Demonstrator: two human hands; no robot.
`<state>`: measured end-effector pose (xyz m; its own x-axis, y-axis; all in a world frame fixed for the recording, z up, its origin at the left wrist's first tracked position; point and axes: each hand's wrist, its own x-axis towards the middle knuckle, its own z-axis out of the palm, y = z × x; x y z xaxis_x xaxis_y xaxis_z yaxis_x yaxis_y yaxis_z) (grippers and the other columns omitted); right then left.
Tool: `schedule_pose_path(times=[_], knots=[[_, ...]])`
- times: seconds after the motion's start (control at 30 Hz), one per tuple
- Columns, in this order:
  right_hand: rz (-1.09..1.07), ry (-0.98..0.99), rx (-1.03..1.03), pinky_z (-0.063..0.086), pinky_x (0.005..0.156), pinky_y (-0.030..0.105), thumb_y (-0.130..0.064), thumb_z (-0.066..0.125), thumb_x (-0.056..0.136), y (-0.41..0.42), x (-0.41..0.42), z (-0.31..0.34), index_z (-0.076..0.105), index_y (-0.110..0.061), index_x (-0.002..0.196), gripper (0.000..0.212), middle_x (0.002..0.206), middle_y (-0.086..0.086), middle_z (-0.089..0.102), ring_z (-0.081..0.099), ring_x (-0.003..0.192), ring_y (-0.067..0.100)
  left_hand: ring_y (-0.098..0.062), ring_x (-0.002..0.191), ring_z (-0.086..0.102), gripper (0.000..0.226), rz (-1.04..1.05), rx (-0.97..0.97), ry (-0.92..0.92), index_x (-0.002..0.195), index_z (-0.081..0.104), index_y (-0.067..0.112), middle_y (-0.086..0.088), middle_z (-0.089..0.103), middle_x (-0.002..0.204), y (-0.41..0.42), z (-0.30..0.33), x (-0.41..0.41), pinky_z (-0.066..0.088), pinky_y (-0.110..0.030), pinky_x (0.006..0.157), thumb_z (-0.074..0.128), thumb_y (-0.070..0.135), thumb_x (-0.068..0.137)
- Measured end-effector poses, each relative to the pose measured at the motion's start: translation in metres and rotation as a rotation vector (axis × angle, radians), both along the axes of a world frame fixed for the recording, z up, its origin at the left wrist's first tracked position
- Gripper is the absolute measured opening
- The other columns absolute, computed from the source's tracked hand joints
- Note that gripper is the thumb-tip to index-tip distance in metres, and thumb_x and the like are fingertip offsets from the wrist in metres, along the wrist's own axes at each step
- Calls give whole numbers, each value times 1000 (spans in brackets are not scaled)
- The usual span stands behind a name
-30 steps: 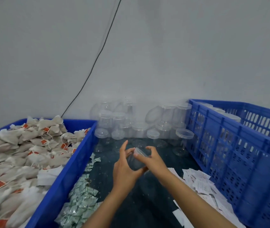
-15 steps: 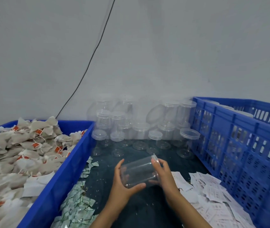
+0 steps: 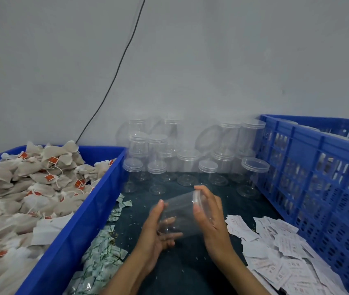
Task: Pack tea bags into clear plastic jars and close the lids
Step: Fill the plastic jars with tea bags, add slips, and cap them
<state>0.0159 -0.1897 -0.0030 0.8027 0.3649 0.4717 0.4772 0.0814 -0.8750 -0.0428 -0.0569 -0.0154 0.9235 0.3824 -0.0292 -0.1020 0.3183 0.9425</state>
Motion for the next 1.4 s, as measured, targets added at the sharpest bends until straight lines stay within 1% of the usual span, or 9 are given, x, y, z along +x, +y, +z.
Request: schedule_pose_path(times=[0.2,0.33,0.43,0.57,0.77,0.97,1.17,1.27,1.4], knots=[[230,87,95,41,104,35,-47,58,72,-15,7,5,36,-51,135,67,146,-13,35,33,137,7,-25,76,69,50,88,101,-92,116,56,34,-10,62,117,5,4,-6,54,-30,57,65,55,72],[239,421,45,57,82,49,-69,41,82,-16,1,-3,39,-42,131,56,130,-3,56,64,109,16,-26,101,65,64,180,358,-200,123,51,49,-4,56,126,4,1,-7,59,-37,66,68,59,62],[157,347,-81,58,68,31,-70,32,84,-16,1,-3,48,-33,119,54,112,-4,64,67,93,8,-25,101,64,65,171,428,-211,123,51,49,-4,55,125,1,0,-7,59,-37,68,67,60,61],[237,148,-72,52,91,29,-57,49,90,-25,5,-1,42,-45,130,42,131,-5,51,57,114,7,-23,71,71,42,105,242,-68,109,58,41,-5,64,111,5,2,-5,49,-27,46,67,56,71],[516,163,-162,49,98,32,-21,81,73,-40,21,-6,23,-53,144,97,147,-9,35,46,130,8,-23,66,68,46,57,215,49,109,58,33,-7,64,109,11,0,-10,48,-26,46,55,59,72],[360,464,-139,56,77,30,-76,57,72,-32,23,-8,37,-43,135,75,127,-11,60,65,108,11,-15,76,70,48,109,285,-88,116,57,40,1,66,107,8,4,-12,50,-27,50,69,50,71],[408,285,-81,44,105,41,-36,85,61,-40,25,-2,29,-51,140,98,142,-9,42,45,132,10,-19,70,71,45,151,216,-48,114,56,38,2,66,108,9,2,-11,47,-24,47,70,52,74],[404,494,-42,55,91,42,-63,67,71,-32,15,1,33,-44,136,76,138,-5,47,54,123,17,-19,70,71,46,146,233,-54,114,57,39,3,67,106,9,2,-10,46,-22,46,61,53,71],[359,504,-70,57,76,35,-52,69,76,-32,17,-1,49,-30,126,58,118,4,62,68,100,22,-16,70,71,54,138,270,-46,118,55,38,3,68,104,9,3,-12,43,-20,46,61,56,67]])
